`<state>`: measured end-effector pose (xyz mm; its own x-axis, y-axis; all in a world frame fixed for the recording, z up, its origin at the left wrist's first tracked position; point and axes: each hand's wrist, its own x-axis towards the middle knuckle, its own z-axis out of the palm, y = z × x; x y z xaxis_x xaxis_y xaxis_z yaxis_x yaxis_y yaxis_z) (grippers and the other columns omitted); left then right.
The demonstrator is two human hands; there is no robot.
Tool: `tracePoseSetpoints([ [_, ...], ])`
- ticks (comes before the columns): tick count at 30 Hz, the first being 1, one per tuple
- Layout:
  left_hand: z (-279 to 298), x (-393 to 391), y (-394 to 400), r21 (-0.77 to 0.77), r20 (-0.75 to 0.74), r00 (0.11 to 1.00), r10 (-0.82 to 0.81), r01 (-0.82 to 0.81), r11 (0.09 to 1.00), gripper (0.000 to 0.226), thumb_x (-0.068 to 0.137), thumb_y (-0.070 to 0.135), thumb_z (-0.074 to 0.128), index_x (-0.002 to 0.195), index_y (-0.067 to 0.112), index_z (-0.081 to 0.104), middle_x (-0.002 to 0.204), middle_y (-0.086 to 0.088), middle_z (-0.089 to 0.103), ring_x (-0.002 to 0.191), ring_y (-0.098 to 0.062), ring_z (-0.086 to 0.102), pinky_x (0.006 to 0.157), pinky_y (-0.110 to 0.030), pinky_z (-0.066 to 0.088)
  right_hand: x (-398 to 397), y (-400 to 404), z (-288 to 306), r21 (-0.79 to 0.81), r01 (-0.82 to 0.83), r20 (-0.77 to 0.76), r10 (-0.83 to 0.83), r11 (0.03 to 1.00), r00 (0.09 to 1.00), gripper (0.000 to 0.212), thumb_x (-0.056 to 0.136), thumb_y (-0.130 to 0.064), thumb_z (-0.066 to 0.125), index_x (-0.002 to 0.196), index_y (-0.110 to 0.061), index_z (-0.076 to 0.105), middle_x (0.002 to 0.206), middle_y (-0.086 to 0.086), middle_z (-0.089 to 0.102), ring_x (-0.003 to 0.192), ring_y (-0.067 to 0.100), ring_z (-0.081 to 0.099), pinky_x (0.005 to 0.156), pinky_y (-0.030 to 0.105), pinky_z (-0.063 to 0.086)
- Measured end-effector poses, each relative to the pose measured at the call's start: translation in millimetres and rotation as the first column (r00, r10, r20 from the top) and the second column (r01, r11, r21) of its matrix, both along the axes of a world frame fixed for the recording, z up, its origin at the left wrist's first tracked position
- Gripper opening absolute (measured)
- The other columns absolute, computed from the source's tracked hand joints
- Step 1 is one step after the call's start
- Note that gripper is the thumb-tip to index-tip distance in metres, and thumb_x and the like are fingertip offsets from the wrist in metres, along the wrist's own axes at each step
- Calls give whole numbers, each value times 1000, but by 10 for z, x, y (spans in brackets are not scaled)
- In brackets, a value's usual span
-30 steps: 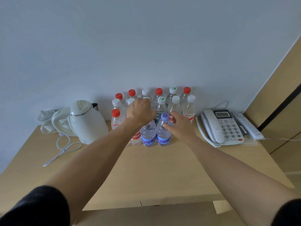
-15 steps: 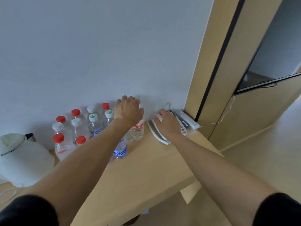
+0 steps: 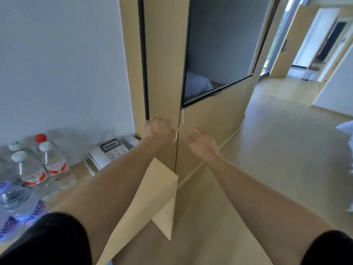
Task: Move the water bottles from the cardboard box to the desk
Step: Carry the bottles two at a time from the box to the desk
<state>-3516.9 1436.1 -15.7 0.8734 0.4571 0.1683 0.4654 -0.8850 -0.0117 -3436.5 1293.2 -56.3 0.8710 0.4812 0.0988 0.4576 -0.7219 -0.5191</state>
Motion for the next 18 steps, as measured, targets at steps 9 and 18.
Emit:
tracePoseSetpoints([
  [9, -78, 1562, -1859, -121, 5, 951, -310, 308, 944, 44, 103, 45, 40, 132, 18, 58, 132, -9, 60, 124, -30, 52, 100, -43, 42, 1032, -2188, -11, -39, 357, -4, -357, 933, 934, 53, 98, -56, 49, 139, -23, 51, 134, 13, 55, 127, 34, 52, 102, 44, 47],
  [18, -271, 2709, -3225, -161, -126, 806, -579, 559, 814, 45, 101, 38, 37, 143, 25, 50, 149, -4, 49, 135, -28, 46, 108, -40, 36, 1579, -3724, -90, -124, 596, -53, -605, 794, 795, 57, 99, -55, 46, 145, -23, 48, 144, 12, 53, 134, 31, 48, 107, 42, 43],
])
